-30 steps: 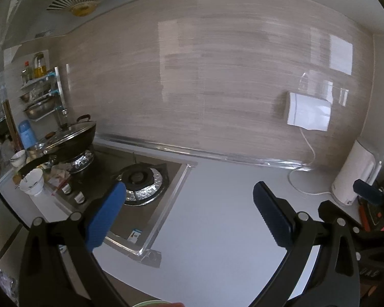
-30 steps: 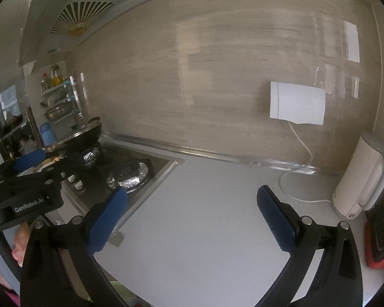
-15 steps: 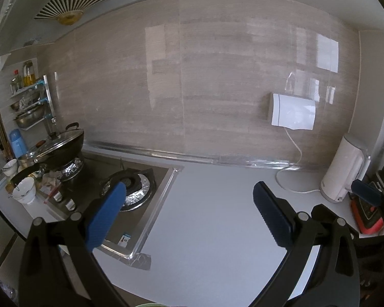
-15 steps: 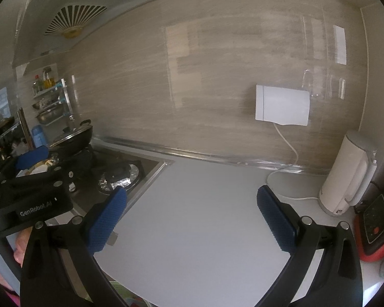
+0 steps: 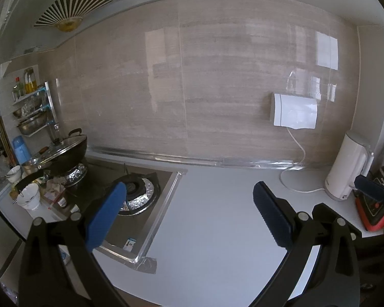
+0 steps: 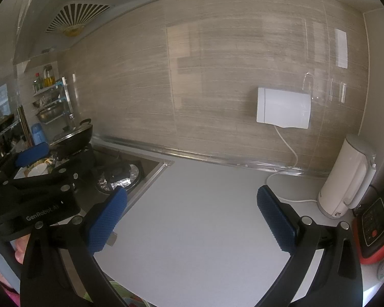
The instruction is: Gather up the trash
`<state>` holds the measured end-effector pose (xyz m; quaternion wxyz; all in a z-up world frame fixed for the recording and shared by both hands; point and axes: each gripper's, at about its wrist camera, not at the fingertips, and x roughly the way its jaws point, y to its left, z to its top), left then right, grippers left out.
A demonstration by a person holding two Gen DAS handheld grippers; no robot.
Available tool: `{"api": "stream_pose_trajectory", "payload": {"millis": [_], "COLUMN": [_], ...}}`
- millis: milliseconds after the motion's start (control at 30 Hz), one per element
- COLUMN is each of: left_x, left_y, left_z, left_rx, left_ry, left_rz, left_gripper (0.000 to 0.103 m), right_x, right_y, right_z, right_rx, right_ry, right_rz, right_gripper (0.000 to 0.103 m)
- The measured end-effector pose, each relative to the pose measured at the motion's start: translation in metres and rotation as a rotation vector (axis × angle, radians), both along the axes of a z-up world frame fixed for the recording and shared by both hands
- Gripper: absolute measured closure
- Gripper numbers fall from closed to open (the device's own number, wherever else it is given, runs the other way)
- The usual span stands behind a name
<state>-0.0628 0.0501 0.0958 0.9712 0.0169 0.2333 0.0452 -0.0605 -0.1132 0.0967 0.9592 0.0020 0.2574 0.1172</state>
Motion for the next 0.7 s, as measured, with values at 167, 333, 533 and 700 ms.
{"api": "stream_pose_trajectory", "payload": {"millis": [167, 333, 533, 700], "left_x": [-0.0010, -0.0012, -0.0007, -0.0006], "left_y": [-0.0011, -0.0027, -0.0027, -0.0029], "left_z": [-0.0018, -0.0009, -0.0013, -0.0023], "left_rx": [0.023, 0.029, 0.024, 0.028], "left_ry": [-0.003, -0.010, -0.006, -0.004], "left_rz": [0.004, -0.002, -0.001, -0.004], "left_gripper": [0.008, 0.008, 0.008, 0.008], "right_x": [0.0007, 0.0002, -0.0007, -0.0014], "right_y": [-0.0009, -0.0033, -0.0027, -0.0023], "right_z": [-0.0004, 0.0001, 0.0001, 0.0009], "right_rx": [0.004, 0.008, 0.009, 0.007], "right_ry": [-0.001, -0.003, -0.004, -0.004], "right_rz": [0.001, 0.002, 0.001, 0.002], "right_gripper": [0.002, 0.002, 0.002, 0.002]}}
